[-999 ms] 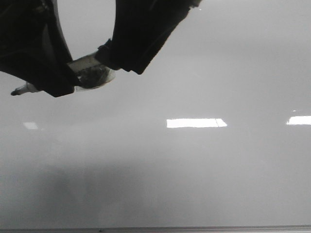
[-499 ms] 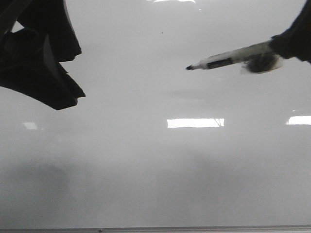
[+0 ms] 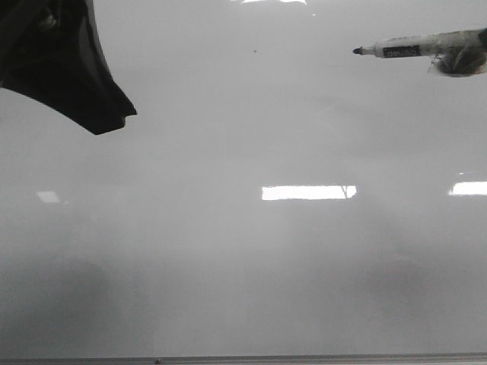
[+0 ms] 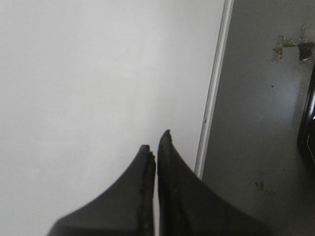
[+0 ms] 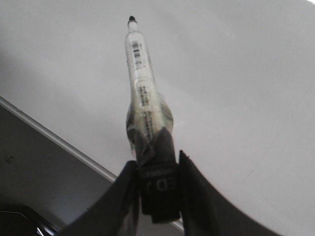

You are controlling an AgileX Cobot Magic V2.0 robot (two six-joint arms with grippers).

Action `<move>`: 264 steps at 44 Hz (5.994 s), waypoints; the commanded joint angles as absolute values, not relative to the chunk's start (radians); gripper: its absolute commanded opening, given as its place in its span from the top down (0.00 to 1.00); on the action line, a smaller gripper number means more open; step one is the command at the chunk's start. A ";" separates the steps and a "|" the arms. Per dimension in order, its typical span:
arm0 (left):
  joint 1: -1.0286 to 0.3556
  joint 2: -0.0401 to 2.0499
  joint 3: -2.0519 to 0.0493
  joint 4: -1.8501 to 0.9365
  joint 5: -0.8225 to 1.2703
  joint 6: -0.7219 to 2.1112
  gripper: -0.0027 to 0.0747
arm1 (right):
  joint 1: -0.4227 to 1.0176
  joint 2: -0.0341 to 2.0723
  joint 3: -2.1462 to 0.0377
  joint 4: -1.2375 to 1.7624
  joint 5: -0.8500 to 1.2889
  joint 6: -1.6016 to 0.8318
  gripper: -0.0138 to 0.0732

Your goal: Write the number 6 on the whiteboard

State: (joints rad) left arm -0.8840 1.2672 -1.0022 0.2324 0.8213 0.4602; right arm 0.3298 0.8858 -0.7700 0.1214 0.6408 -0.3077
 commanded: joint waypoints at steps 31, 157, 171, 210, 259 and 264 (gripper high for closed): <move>-0.891 1.238 -1.036 0.237 0.785 0.450 0.99 | 0.275 1.270 -1.145 0.226 0.331 -0.296 0.91; -0.994 1.238 -1.137 0.267 0.859 0.508 0.25 | 0.729 1.164 -0.969 -0.010 0.622 -0.441 0.91; -1.039 1.238 -1.137 0.288 0.803 0.508 0.33 | 0.827 1.164 -0.971 -0.010 0.600 -0.441 0.91; -1.039 1.240 -1.137 0.290 0.804 0.508 0.94 | 0.865 1.105 -0.971 0.035 0.557 -0.441 0.91; -0.947 1.236 -1.137 0.284 0.754 0.440 0.94 | 0.505 0.918 -0.949 0.035 0.541 -0.395 0.38; -0.880 1.216 -1.130 0.279 0.732 0.359 0.94 | 0.446 0.860 -0.893 0.035 0.515 -0.322 0.38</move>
State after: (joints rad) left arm -0.9215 1.2625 -1.1041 0.2730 0.8041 0.4248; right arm 0.4821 0.9083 -0.8998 0.0321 0.6011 -0.3712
